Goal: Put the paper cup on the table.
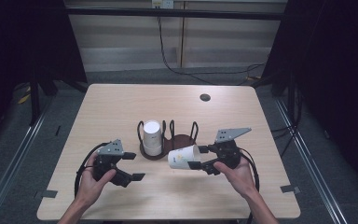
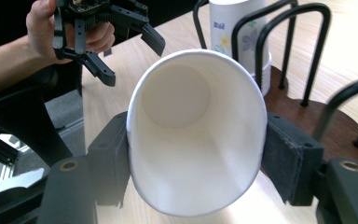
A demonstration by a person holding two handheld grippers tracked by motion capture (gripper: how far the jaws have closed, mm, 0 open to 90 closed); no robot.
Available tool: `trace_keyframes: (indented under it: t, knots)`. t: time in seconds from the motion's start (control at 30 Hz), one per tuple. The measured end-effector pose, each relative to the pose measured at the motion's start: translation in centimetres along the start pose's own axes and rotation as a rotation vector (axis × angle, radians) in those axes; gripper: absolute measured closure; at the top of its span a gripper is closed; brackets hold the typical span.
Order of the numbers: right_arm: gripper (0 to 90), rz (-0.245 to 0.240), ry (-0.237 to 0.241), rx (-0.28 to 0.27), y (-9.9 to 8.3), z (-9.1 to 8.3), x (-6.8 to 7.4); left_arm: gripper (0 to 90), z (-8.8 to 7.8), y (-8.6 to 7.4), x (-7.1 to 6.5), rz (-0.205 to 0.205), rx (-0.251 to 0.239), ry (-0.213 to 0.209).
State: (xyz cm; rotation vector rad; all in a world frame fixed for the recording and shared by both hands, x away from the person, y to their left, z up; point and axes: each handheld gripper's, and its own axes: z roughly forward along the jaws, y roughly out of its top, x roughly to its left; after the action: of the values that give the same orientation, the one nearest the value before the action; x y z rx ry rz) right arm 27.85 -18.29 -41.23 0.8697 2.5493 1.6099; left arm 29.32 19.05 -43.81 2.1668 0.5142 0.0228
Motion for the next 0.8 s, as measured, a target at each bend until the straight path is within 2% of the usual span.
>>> trace_keyframes:
  t: [0.13, 0.2, 0.3, 0.4, 0.5, 0.8]
  knots:
    - [31.5, -0.001, -0.025, 0.014, 0.0, -0.8, 0.0, 16.1, -0.3, -0.3, 0.2, -0.020, -0.002, 0.011]
    - [31.4, 0.001, -0.038, 0.032, 0.0, -1.2, 0.0, 16.1, -0.4, -0.5, 0.3, -0.017, 0.014, 0.013]
    - [31.3, 0.005, -0.055, 0.062, 0.0, -1.8, 0.1, 16.1, -0.5, -0.7, 0.4, -0.015, 0.006, 0.013]
    - [31.1, -0.011, -0.067, 0.070, 0.1, -2.5, 0.1, 16.1, -0.5, -0.8, 0.6, -0.026, 0.015, 0.035]
    - [31.1, -0.009, -0.088, 0.097, 0.2, -3.0, 0.1, 16.1, -0.6, -1.0, 0.8, -0.033, 0.016, 0.032]
    - [31.2, 0.026, -0.144, 0.160, 0.2, -4.1, -1.0, 16.2, -1.1, -1.4, 1.1, -0.036, -0.018, 0.037]
